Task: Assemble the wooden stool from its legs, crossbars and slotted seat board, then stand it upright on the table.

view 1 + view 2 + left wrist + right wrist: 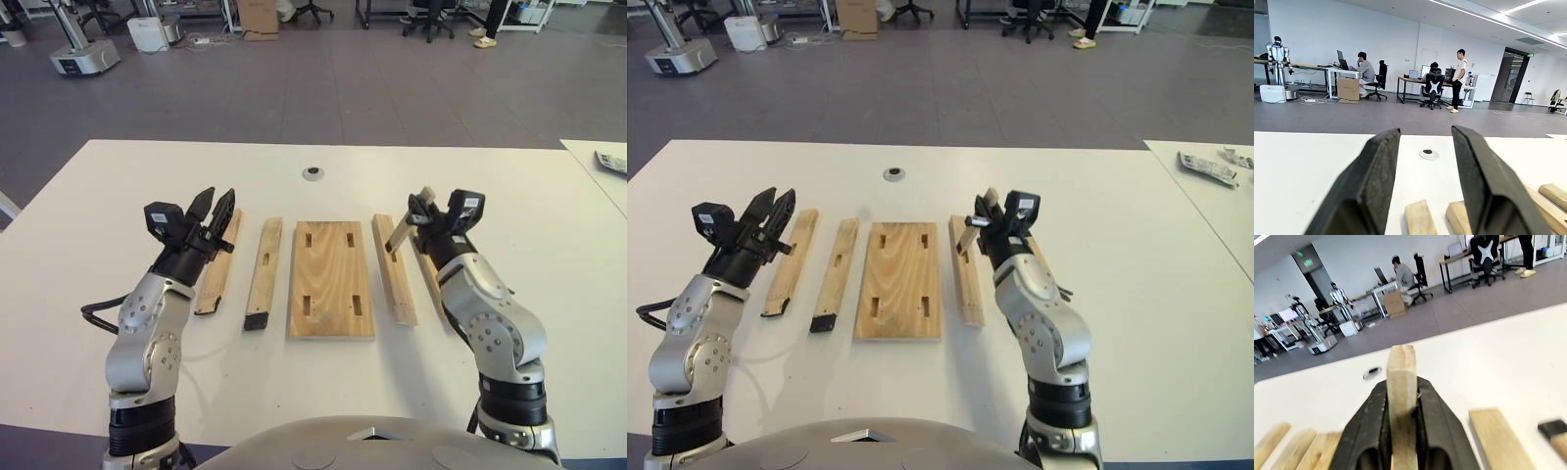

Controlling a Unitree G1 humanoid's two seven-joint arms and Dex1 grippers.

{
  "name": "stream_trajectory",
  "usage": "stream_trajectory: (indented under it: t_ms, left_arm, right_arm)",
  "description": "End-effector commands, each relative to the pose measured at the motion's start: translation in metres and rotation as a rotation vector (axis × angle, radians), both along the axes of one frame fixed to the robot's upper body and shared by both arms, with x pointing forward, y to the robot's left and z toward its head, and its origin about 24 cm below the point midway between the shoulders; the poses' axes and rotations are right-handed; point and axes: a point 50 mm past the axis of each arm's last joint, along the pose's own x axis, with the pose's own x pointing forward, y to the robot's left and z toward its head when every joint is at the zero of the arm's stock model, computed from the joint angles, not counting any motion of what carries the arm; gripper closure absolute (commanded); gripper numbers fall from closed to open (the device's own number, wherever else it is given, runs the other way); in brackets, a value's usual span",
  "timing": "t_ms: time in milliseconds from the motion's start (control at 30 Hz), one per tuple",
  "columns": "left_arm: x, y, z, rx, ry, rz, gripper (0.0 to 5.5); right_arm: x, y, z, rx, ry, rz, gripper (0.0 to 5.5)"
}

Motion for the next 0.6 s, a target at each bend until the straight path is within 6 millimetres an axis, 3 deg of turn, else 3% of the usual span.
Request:
stream_trajectory:
  t_ms: [33, 333, 600]
  left_arm:
    - [-0.005, -0.006, 0.001, 0.012, 0.003, 0.007, 3.58]
    - [-0.003, -0.007, 0.004, 0.019, 0.001, 0.009, 3.58]
    - [0.000, -0.008, 0.004, 0.018, -0.007, 0.007, 3.58]
  right_arm:
    - [-0.004, -0.001, -0.006, -0.035, 0.049, -0.043, 5.09]
    - [0.011, -0.003, -0.001, -0.027, -0.004, -0.099, 5.09]
    - [0.023, -0.007, -0.014, -0.046, 0.004, -0.106, 5.09]
